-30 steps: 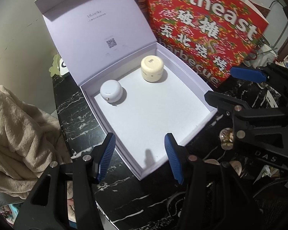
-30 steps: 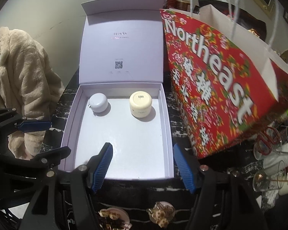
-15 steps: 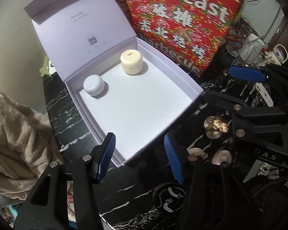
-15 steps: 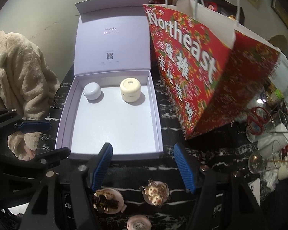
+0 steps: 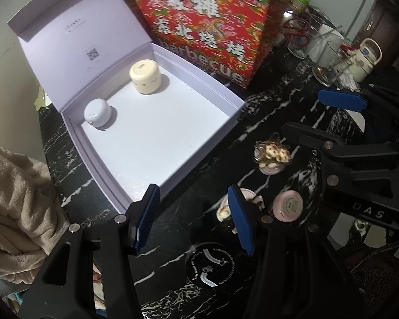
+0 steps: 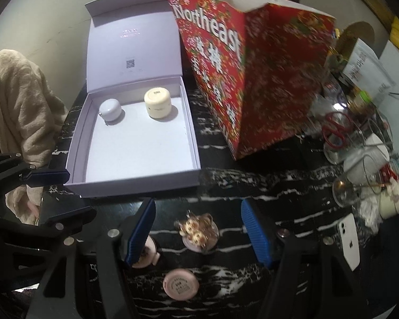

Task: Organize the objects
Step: 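Withdraw both grippers from the box back over the table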

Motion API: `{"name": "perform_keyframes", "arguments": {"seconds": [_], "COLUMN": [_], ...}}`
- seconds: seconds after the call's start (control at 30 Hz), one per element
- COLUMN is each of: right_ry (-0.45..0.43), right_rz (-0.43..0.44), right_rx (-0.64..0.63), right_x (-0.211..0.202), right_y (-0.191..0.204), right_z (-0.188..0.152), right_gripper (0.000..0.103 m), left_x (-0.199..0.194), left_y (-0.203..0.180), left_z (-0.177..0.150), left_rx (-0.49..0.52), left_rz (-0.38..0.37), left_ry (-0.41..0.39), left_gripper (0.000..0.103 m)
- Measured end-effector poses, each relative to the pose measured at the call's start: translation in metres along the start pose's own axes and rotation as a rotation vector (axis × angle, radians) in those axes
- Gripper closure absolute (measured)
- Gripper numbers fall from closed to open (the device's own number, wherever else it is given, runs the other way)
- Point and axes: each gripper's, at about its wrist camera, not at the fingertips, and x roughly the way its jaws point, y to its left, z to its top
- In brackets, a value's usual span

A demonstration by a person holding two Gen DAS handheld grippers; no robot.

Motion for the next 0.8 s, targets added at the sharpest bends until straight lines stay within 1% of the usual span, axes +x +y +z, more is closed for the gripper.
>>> {"name": "perform_keyframes", "arguments": {"seconds": [0.4,0.8], "right_ry": [0.043,0.092], "right_rz": [-0.022,-0.012], "right_rx": [0.072,0.108], "right_x": [0.000,0.004], "right_y": [-0.015,-0.016], "right_z": [-0.036,-0.070], "right_gripper": [0.035,0.035], "left_x": [0.009,0.018], "left_y": [-0.029,-0.043], "left_z": [-0.014,-0.039], "left_rx": [0.056,0.057], "left_rz": [-0.034,-0.057], "left_ry": [0.037,0.080], "left_gripper": [0.052,0.052]}}
